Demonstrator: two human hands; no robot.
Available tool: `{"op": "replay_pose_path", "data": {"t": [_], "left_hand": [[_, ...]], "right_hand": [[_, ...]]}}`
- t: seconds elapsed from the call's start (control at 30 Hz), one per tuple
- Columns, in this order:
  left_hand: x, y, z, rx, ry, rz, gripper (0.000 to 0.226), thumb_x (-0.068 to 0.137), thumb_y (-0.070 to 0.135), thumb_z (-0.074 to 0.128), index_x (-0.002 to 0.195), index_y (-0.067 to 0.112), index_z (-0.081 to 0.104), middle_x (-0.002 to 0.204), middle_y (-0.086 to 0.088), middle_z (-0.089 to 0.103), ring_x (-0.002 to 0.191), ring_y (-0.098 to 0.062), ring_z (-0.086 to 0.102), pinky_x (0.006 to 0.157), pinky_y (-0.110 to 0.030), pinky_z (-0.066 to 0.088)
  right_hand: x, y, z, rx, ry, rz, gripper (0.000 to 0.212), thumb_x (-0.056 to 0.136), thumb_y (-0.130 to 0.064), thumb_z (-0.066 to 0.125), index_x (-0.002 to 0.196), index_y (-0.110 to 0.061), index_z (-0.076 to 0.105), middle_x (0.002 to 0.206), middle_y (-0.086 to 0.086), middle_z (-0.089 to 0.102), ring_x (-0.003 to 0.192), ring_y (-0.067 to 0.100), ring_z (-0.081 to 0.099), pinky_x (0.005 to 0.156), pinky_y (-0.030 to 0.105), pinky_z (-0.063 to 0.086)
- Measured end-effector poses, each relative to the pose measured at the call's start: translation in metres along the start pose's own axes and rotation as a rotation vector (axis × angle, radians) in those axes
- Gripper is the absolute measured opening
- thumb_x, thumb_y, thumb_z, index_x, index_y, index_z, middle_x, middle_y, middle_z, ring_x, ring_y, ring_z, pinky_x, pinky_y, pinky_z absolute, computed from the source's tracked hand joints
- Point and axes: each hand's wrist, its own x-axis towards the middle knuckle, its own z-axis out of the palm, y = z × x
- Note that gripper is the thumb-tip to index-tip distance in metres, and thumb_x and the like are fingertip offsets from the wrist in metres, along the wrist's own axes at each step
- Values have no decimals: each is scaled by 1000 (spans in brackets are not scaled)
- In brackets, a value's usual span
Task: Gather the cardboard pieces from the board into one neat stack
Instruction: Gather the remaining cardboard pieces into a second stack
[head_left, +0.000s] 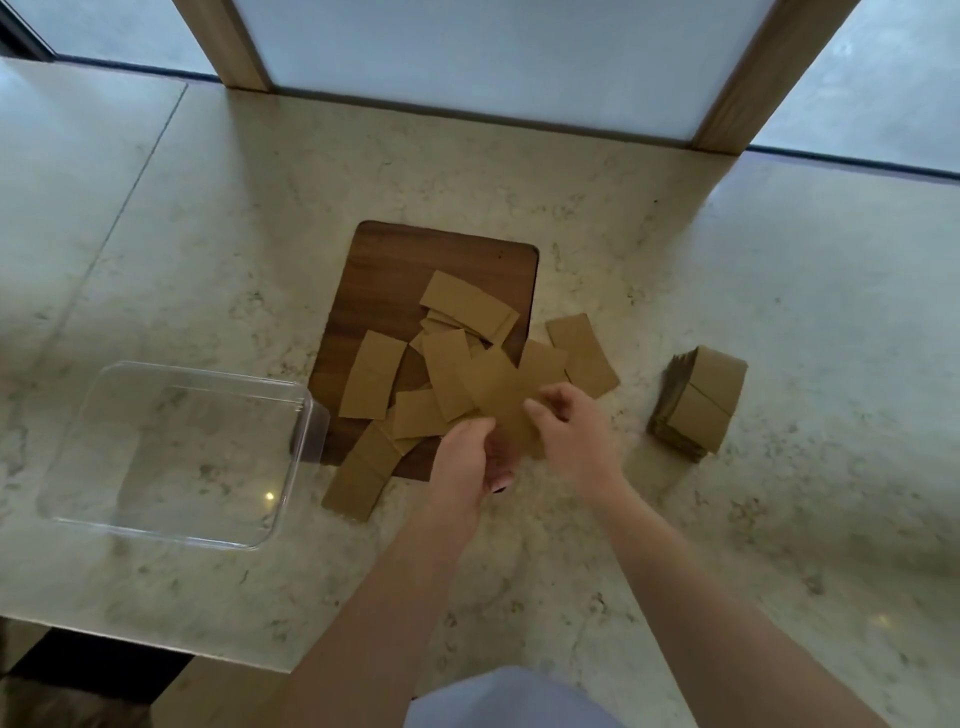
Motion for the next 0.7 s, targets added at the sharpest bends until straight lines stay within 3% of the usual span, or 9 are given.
{"op": "replay_pose_path", "data": {"t": [0.07, 0.13, 0.23, 0.4, 0.5, 0.6, 0.7], "left_hand": [[-2, 0, 3, -40, -33, 11, 25, 106, 30, 56, 113, 7, 62, 91, -14, 68, 64, -24, 65, 59, -37, 49], [-2, -2, 2, -85, -57, 27, 30, 103, 35, 62, 122, 12, 60, 106, -15, 71, 84, -29, 72, 70, -42, 56], [-2, -7, -1, -174, -101, 19, 37, 104, 35, 59, 131, 11, 62, 121, -19, 72, 106, -35, 72, 82, -47, 60], [-7, -16, -4, -466, -200, -106, 56, 108, 53, 36, 128, 10, 66, 100, -20, 71, 103, -37, 65, 107, -57, 45], [-8, -17, -8, -491, -204, -106, 54, 110, 49, 33, 136, 11, 61, 105, -20, 73, 107, -36, 66, 102, -52, 50], [-7, -12, -14, -520, -185, -91, 55, 110, 48, 36, 142, 8, 56, 127, -21, 69, 117, -36, 64, 95, -50, 53], [-6, -7, -17, -501, -200, -61, 59, 109, 47, 37, 147, 4, 51, 147, -22, 58, 128, -38, 59, 100, -53, 50]], "right_hand": [[-18, 3, -1, 128, -76, 79, 7, 101, -29, 64, 94, -29, 67, 91, -10, 70, 78, 2, 67, 62, 15, 48], [-34, 5, -2, 244, -125, 172, 11, 102, -28, 63, 93, -30, 70, 88, -6, 72, 65, -6, 65, 53, 10, 46], [-48, 8, -3, 352, -158, 272, 10, 101, -28, 64, 98, -28, 74, 81, -8, 72, 54, -3, 61, 50, 17, 45], [-55, 9, -9, 495, -239, 353, 12, 99, -24, 68, 107, -28, 76, 88, -4, 74, 64, 7, 63, 59, 27, 45], [-55, 8, -11, 478, -126, 354, 10, 96, -24, 70, 100, -30, 78, 99, -4, 76, 80, 10, 66, 65, 26, 47], [-52, 9, -13, 457, -9, 311, 15, 97, -18, 68, 95, -29, 78, 90, -8, 77, 79, 8, 67, 64, 25, 48], [-55, 6, -8, 428, -68, 262, 9, 94, -26, 72, 100, -33, 73, 91, -10, 77, 78, 4, 70, 64, 22, 50]]}}
